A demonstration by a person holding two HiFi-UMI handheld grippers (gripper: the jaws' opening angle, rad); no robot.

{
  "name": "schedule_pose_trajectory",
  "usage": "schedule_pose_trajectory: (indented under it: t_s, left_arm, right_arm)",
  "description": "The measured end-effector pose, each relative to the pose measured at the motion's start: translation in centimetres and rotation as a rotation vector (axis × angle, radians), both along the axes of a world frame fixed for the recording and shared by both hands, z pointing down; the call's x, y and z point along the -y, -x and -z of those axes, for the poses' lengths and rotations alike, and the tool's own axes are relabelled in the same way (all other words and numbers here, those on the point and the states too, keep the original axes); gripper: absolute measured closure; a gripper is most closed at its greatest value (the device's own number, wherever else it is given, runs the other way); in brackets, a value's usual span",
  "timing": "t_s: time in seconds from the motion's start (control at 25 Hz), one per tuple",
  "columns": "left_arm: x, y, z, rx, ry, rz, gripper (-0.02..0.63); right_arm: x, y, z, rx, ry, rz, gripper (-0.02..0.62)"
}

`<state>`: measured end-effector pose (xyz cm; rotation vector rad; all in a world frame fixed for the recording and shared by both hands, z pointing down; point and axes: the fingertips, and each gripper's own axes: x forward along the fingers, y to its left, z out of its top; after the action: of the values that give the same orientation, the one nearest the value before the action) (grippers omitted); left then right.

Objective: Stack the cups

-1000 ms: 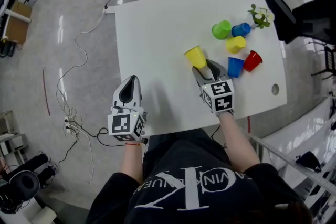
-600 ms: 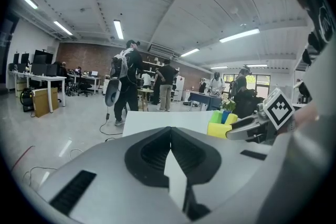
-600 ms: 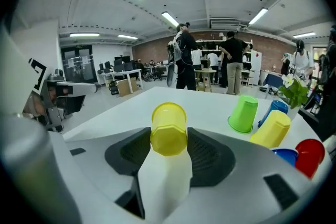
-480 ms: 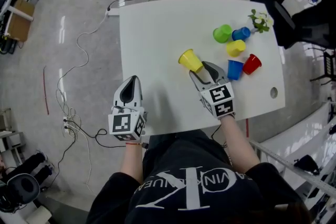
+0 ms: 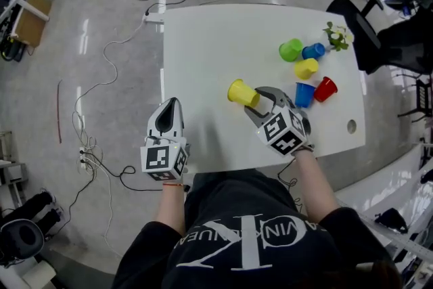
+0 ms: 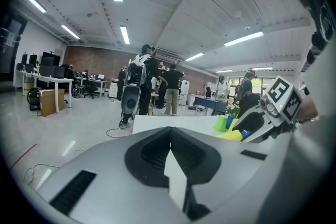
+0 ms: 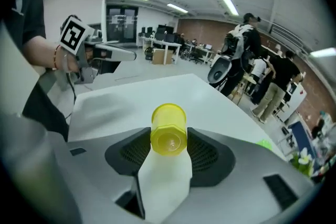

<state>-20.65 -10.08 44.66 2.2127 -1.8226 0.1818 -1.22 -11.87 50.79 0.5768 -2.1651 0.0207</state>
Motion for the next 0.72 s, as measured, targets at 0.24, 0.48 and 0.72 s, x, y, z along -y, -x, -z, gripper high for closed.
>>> schedule_pose_trajectory:
  t_s: [0.24, 0.48, 0.72]
  left_arm:
    - [-0.9, 1.3, 0.3, -0.012, -0.009, 0.047, 0.603]
    - [-2.2, 3.4, 1.0, -0.014, -0.021, 0.109, 0.603]
    - [-3.6, 4.9, 1.0, -0.013, -0.02, 0.165, 0.603]
  right_arm:
    - [-0.9, 0.4, -1.2, -0.367, -0.03, 0.295, 0.37]
    - [-1.1, 3.3, -1.1, -0.419, -0.043, 0.442, 0.367]
    - [-1.0, 4.7, -1.3, -0.435, -0.064, 0.508, 0.355]
